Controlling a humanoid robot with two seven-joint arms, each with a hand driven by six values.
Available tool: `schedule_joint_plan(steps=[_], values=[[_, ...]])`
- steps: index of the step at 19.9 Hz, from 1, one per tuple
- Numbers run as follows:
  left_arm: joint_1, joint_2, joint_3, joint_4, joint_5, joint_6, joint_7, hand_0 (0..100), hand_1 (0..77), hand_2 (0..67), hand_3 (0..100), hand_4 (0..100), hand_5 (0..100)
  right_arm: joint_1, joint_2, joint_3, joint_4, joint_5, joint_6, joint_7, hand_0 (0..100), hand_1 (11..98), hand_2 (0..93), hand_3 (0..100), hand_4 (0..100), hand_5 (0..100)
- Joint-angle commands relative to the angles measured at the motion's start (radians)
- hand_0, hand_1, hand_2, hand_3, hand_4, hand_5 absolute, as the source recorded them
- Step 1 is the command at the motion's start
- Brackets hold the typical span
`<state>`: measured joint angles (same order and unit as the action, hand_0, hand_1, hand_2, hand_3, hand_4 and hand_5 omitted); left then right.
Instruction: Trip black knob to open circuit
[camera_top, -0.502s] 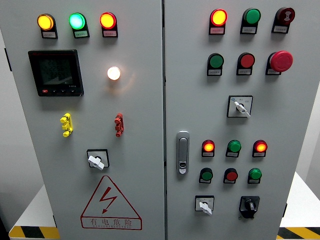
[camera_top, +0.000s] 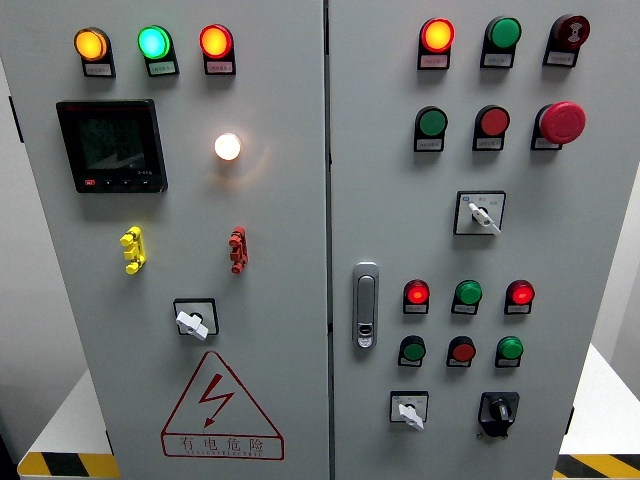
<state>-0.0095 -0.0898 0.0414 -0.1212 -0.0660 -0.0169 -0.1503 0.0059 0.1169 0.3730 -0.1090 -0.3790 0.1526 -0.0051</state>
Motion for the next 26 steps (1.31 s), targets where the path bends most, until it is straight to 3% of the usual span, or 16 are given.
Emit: schedule_joint_plan(steps=[1, 2, 3, 6, 7, 8, 10, 11, 12, 13, 14, 15, 18, 23, 26], values=[[0.0, 0.001, 0.0, 0.0, 0.0, 0.0, 0.0, 0, 3.0, 13.0, 21, 7, 1, 0.014, -0.0064, 0.126, -0.011, -0.105, 0.039, -0.006, 83, 37.0, 0.0, 0, 0, 4], [0.0, 0.001, 0.0, 0.0, 0.0, 0.0, 0.0, 0, 3.0, 13.0, 21, 7, 1, 0.02, -0.011, 0.189, -0.012, -0.163, 0.047, -0.007, 83, 37.1, 0.0, 0, 0, 4], [-0.001, 0.001, 0.0, 0.0, 0.0, 0.0, 0.0, 0, 3.0, 13.0, 21, 7, 1, 0.025, -0.0232, 0.273, -0.012, -0.238, 0.061, -0.012, 83, 37.1, 0.0, 0, 0, 4], [-0.001, 0.001, 0.0, 0.0, 0.0, 0.0, 0.0, 0, 3.0, 13.0, 21, 7, 1, 0.034, -0.0401, 0.522, -0.011, -0.455, 0.134, -0.047, 82, 37.2, 0.0, 0, 0, 4], [0.0, 0.001, 0.0, 0.0, 0.0, 0.0, 0.0, 0, 3.0, 13.0, 21, 7, 1, 0.039, -0.0508, 0.588, -0.011, -0.516, 0.157, -0.049, 82, 37.2, 0.0, 0, 0, 4], [0.0, -0.001, 0.0, 0.0, 0.0, 0.0, 0.0, 0, 3.0, 13.0, 21, 7, 1, 0.045, -0.0525, 0.639, -0.012, -0.552, 0.177, -0.056, 82, 37.2, 0.0, 0, 0, 4], [-0.001, 0.001, 0.0, 0.0, 0.0, 0.0, 0.0, 0, 3.0, 13.0, 21, 7, 1, 0.051, -0.0449, 0.798, -0.049, -0.674, 0.202, -0.059, 82, 37.2, 0.0, 0, 0, 4], [-0.001, 0.001, 0.0, 0.0, 0.0, 0.0, 0.0, 0, 2.9, 13.0, 21, 7, 1, 0.052, -0.0357, 0.926, -0.069, -0.774, 0.22, -0.059, 82, 37.2, 0.0, 0, 0, 4], [-0.001, 0.001, 0.0, 0.0, 0.0, 0.0, 0.0, 0, 3.0, 13.0, 21, 7, 1, 0.058, -0.0113, 1.081, -0.092, -0.932, 0.241, -0.056, 82, 37.2, 0.0, 0, 0, 4], [-0.001, 0.001, 0.0, 0.0, 0.0, 0.0, 0.0, 0, 3.0, 13.0, 21, 7, 1, 0.071, 0.0026, 1.192, -0.107, -1.056, 0.255, -0.053, 82, 37.2, 0.0, 0, 0, 4], [0.0, -0.001, 0.0, 0.0, 0.0, 0.0, 0.0, 0, 3.0, 13.0, 21, 7, 1, 0.072, 0.0058, 1.265, -0.112, -1.151, 0.262, -0.049, 83, 37.2, 0.0, 0, 0, 4], [0.0, 0.001, 0.0, 0.0, 0.0, 0.0, 0.0, 0, 3.0, 13.0, 21, 7, 1, 0.072, 0.0058, 1.279, -0.112, -1.166, 0.263, -0.046, 83, 37.2, 0.0, 0, 0, 5], [0.0, 0.001, 0.0, 0.0, 0.0, 0.0, 0.0, 0, 3.0, 13.0, 21, 7, 1, 0.077, 0.0058, 1.264, -0.109, -1.163, 0.263, -0.044, 83, 37.0, 0.0, 0, 0, 5], [0.0, 0.001, 0.0, 0.0, 0.0, 0.0, 0.0, 0, 2.9, 13.0, 21, 7, 1, 0.08, 0.0058, 1.305, 0.009, -1.161, 0.262, -0.022, 83, 37.0, 0.0, 1, 0, 5], [-0.001, 0.001, 0.0, 0.0, 0.0, 0.0, 0.0, 0, 2.9, 13.0, 21, 7, 1, 0.088, 0.0073, 1.363, 0.174, -1.17, 0.26, -0.021, 83, 37.0, 0.0, 2, 0, 6]])
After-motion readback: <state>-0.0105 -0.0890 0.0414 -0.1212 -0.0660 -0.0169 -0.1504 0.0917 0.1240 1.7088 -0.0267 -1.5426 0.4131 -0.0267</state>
